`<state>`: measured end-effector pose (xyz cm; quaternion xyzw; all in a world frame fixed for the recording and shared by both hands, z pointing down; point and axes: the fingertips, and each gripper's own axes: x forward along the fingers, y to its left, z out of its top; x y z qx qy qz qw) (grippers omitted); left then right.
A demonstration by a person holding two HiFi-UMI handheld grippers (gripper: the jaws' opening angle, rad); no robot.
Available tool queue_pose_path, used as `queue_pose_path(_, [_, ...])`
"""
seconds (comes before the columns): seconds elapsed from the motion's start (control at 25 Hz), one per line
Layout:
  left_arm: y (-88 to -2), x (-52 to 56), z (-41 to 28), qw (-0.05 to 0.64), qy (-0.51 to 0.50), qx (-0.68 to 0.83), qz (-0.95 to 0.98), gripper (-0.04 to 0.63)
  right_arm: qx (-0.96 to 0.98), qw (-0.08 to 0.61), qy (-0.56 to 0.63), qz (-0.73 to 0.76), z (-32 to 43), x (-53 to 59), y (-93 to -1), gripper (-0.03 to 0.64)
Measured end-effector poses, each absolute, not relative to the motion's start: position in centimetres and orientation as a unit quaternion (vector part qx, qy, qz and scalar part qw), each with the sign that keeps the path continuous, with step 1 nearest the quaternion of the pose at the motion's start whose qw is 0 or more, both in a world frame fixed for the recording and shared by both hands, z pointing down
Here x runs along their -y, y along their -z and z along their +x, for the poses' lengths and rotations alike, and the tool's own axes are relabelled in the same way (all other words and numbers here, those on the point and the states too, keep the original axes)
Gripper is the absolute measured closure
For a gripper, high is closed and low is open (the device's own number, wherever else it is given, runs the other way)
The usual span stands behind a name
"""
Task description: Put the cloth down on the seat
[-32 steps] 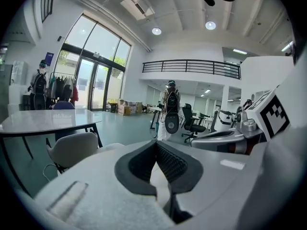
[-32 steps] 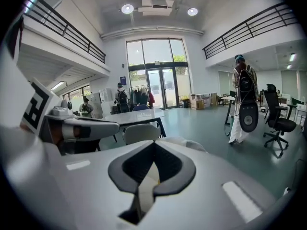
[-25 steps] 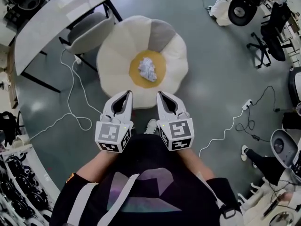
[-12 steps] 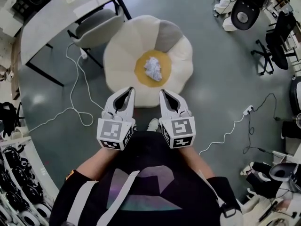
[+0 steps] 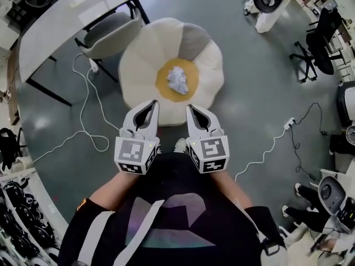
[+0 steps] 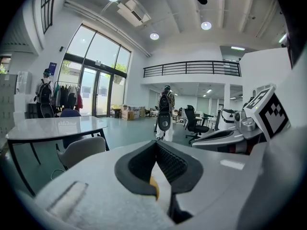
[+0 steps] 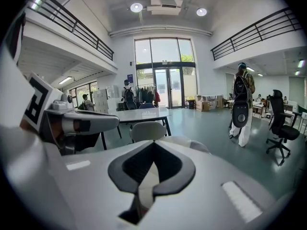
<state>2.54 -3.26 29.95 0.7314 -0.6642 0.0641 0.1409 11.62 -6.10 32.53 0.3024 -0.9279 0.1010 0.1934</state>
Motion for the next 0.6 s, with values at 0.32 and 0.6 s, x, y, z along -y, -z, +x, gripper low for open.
queue_pose_path(0.32, [-30.0, 2.3, 1.9, 0.145, -0.064, 0.656, 0.738, 0.597, 0.923, 0.203, -0.107, 0.307, 11.0, 4.8, -32.9, 0.617])
queue_pose_path(0.6, [-30.1, 1.8, 0.8, 0.149, -0.058, 0.660, 0.734, 0.597, 0.923, 0.207, -0.114, 0.305, 10.4, 4.4, -33.2, 0.617])
